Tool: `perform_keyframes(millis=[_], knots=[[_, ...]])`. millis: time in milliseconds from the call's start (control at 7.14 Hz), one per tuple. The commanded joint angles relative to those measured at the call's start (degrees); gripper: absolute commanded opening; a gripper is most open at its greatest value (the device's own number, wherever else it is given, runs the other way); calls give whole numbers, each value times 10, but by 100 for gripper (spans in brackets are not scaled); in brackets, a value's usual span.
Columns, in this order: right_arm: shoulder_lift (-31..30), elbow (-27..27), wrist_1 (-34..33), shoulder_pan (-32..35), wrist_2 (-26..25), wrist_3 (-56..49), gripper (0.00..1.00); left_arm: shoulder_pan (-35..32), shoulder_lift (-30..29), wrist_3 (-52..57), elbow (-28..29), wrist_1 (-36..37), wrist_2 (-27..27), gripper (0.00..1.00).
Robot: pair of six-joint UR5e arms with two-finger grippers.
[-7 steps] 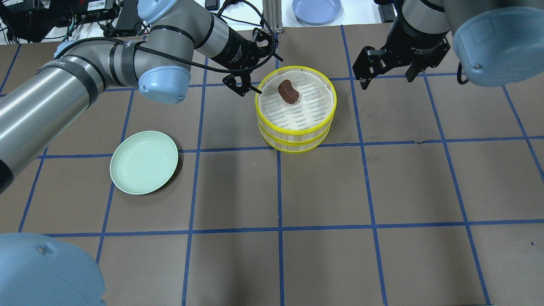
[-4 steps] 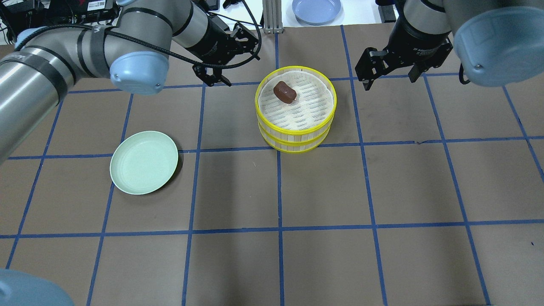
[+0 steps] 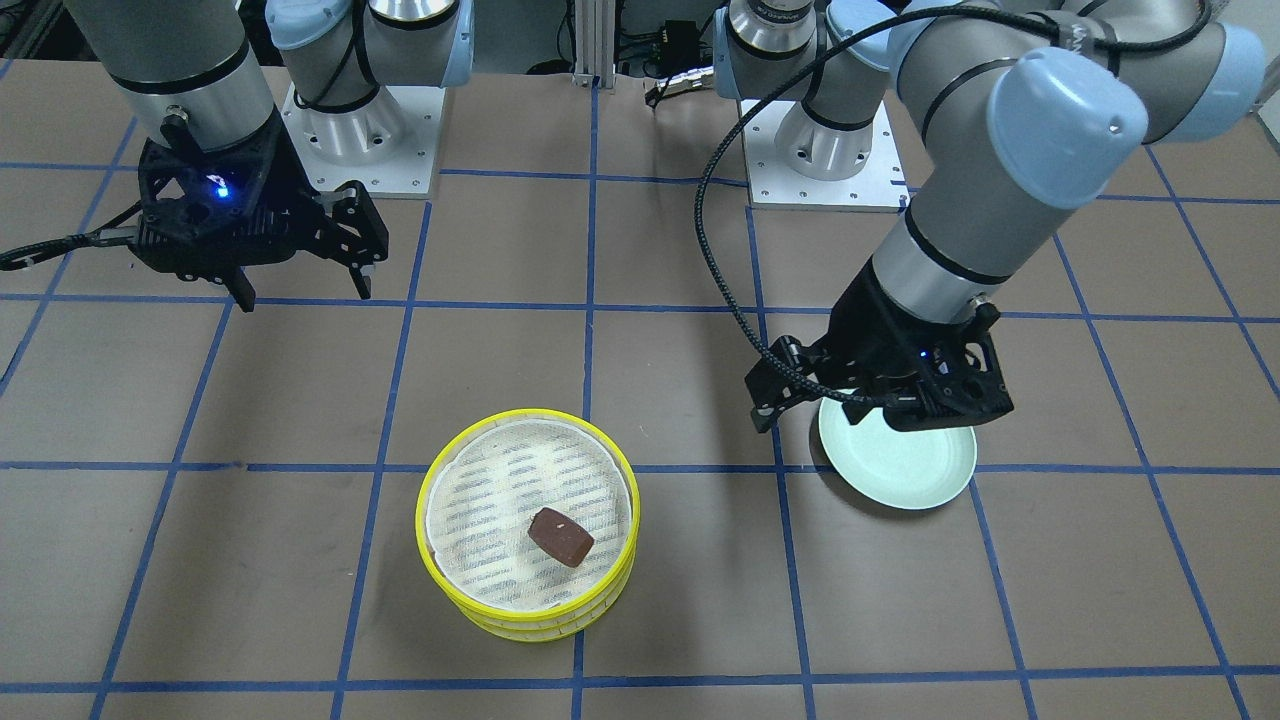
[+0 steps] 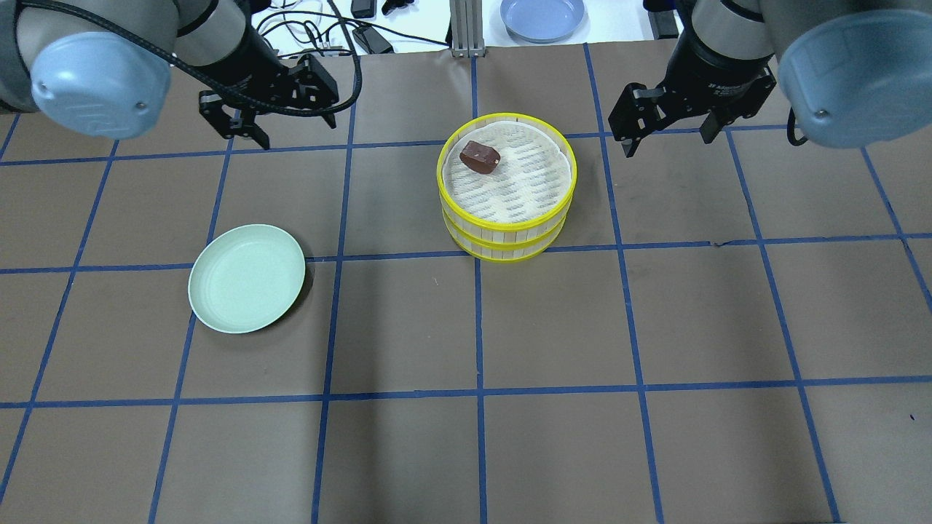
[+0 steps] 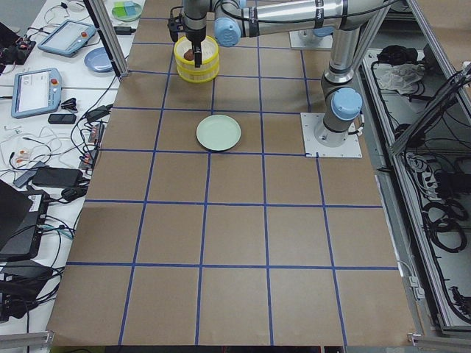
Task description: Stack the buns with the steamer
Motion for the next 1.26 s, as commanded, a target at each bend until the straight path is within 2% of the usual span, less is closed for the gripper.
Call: perform_keyframes(millis=[0, 280, 1120], knots=[[1, 1, 2, 0, -1, 0, 100, 25, 33, 22, 0, -75, 72, 100], [1, 0, 3, 0, 0, 0, 100, 36, 56, 22, -2, -81, 78, 100], [1, 1, 6, 0, 7, 2, 100, 37, 62, 23, -21, -84, 75, 100]])
